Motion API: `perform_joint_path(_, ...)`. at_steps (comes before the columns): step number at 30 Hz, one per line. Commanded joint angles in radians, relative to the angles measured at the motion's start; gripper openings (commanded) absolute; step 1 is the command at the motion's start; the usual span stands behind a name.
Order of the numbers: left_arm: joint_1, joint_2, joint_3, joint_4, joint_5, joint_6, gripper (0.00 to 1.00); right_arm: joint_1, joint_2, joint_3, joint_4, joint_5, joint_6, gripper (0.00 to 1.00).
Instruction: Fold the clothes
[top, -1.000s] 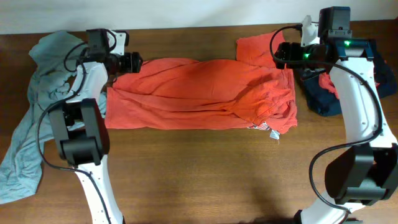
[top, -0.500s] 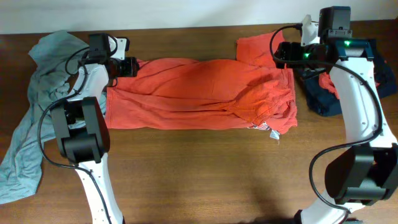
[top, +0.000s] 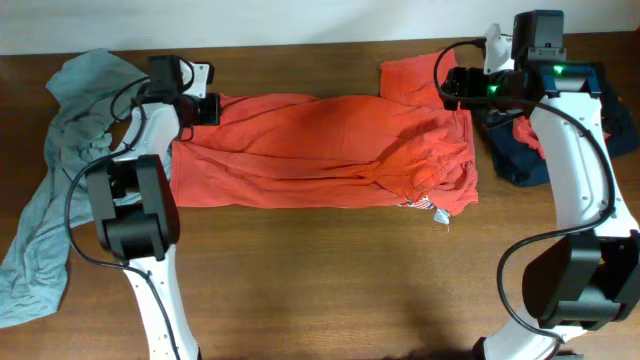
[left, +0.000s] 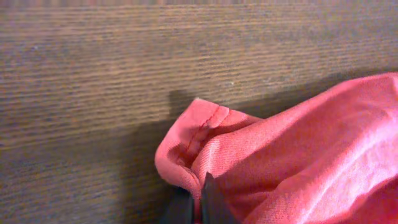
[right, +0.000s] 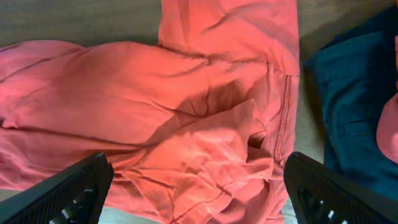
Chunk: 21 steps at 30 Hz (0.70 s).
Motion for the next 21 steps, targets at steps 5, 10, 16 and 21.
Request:
perform_joint_path(5,0.018,0.020,0.096,-0.053,-0.035,-0.009,0.01,0.006,-0.005,0.013,0.038,-0.005,-0.029,0.91)
perform_joint_path(10,0.018,-0.006,0.187,-0.131,-0.034,-0.009,0.01,0.005,0.016,0.013,0.146,0.000,-0.037,0.91)
perform_joint_path(16,0.016,-0.036,0.258,-0.197,-0.033,-0.009,0.01,0.004,0.138,0.013,0.285,-0.001,-0.024,0.91)
perform_joint_path(21,0.009,-0.042,0.259,-0.210,-0.034,-0.009,0.01,0.004,0.283,0.014,0.438,0.000,-0.005,0.91)
